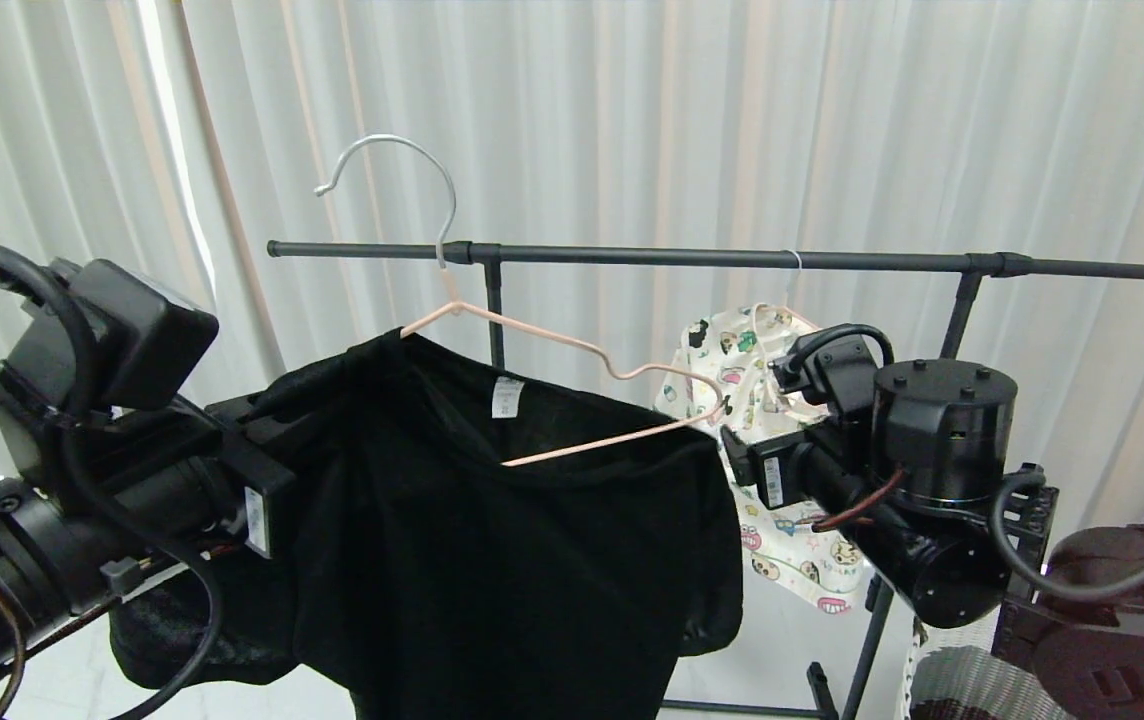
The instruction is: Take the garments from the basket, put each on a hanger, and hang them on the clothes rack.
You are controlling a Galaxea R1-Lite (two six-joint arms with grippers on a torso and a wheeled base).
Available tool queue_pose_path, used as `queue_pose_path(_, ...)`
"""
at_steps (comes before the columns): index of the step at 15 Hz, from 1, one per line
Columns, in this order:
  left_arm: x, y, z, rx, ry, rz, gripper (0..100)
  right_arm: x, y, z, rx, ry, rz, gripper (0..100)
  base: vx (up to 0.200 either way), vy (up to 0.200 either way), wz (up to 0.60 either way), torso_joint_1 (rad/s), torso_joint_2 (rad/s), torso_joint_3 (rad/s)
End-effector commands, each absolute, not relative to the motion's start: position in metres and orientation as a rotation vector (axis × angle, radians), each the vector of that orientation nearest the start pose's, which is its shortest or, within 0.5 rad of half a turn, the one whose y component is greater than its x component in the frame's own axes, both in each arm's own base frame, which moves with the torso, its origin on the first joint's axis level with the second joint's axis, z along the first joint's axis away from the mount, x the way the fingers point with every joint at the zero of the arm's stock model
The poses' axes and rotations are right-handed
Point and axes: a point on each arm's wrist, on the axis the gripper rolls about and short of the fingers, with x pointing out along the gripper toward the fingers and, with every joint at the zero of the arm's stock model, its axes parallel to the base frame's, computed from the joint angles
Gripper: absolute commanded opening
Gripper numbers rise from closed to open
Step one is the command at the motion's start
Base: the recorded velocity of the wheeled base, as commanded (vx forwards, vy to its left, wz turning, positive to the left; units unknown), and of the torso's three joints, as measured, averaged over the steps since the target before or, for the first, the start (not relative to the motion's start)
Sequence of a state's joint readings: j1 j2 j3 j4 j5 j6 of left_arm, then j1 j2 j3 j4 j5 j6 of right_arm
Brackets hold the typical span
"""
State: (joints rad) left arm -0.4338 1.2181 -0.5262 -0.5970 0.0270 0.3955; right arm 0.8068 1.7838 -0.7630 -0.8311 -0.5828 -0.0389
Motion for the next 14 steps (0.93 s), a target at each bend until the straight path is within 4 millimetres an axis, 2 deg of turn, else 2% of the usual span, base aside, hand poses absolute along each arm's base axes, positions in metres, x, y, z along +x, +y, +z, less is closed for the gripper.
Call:
queue_pose_path(1,0.169,-0.077,0.205,0.433,0.045,-0.426,0,0.227,0.219,0.167,-0.155,0.136,0.225,100,0.0,0.0,0.0,0.0,0.0,0.0)
queue_pose_path(3,0.178,-0.081,0.201,0.463,0.023,-0.421,0,0.227,0.218,0.169,-0.151,0.132,0.225,100,0.0,0.0,0.0,0.0,0.0,0.0)
queue_pose_path(6,0.18,-0.082,0.202,0.462,0.016,-0.42,0,0.226,0.218,0.169,-0.15,0.133,0.227,100,0.0,0.0,0.0,0.0,0.0,0.0)
queue_pose_path(11,0.199,-0.089,0.213,0.384,0.008,-0.4,0,0.209,0.221,0.163,-0.104,0.161,0.282,100,0.0,0.0,0.0,0.0,0.0,0.0)
queue_pose_path(13,0.206,-0.092,0.217,0.376,0.003,-0.393,0,0.192,0.229,0.163,-0.07,0.172,0.34,100,0.0,0.0,0.0,0.0,0.0,0.0)
queue_pose_path(14,0.21,-0.094,0.22,0.373,-0.004,-0.393,0,0.172,0.246,0.163,-0.022,0.179,0.423,100,0.0,0.0,0.0,0.0,0.0,0.0)
